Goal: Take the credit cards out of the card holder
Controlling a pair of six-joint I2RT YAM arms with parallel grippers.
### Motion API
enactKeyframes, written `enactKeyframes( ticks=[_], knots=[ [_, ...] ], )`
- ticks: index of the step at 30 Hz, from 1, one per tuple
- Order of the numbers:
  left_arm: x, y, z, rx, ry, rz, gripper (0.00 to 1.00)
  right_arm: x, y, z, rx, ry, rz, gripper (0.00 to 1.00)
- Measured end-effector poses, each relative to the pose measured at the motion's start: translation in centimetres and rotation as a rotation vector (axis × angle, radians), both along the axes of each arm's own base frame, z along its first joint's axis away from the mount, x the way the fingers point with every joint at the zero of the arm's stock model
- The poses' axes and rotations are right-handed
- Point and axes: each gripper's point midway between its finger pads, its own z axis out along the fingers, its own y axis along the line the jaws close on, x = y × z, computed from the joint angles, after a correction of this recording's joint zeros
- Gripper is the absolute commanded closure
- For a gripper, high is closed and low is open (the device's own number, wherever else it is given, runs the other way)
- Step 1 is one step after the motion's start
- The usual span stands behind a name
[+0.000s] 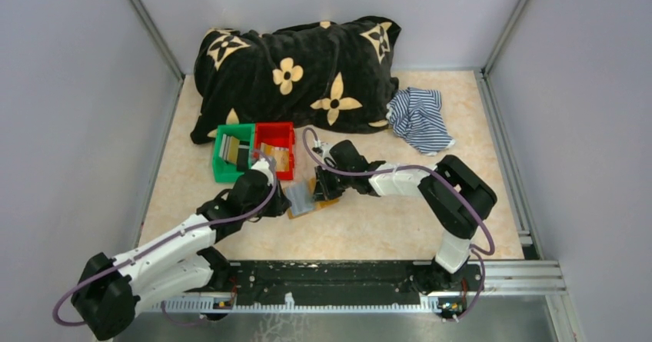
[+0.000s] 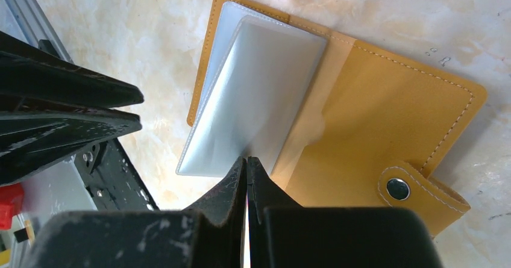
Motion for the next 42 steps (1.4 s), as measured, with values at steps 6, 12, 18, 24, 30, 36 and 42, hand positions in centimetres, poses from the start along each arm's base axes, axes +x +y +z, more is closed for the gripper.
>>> enactKeyframes(
  ticks=[6, 12, 18, 24, 30, 36, 42],
  knots=[
    [-0.1, 0.0, -3.6, 0.054, 0.063, -0.001, 0.72, 0.2, -0.1, -0.1, -0.008, -0.006, -0.011, 1.00],
    [0.6, -1.0, -5.5, 0.054, 0.087, -0.012, 0.72, 0.7, -0.5, 0.6, -0.006, -0.023, -0.031, 1.00],
    [0.9, -1.5, -5.4, 0.044, 0.081, -0.022, 0.72, 1.8, -1.5, 3.5, 0.046, -0.077, -0.070, 1.00],
    [1.0, -1.5, -4.1, 0.037, 0.062, -0.025, 0.72, 2.2, -1.9, 4.1, 0.050, -0.094, -0.080, 0.99],
    [1.5, -1.5, -2.6, 0.025, 0.026, -0.016, 0.71, 1.9, -1.5, 4.1, 0.045, -0.094, -0.065, 0.96],
    [1.6, -1.4, -2.5, 0.025, 0.019, -0.008, 0.71, 2.6, -0.8, 3.3, 0.036, -0.089, -0.066, 1.00],
    [2.3, -2.1, -2.5, 0.001, 0.006, -0.003, 0.70, 2.5, -1.3, 0.3, -0.027, -0.037, -0.084, 1.00]
  ],
)
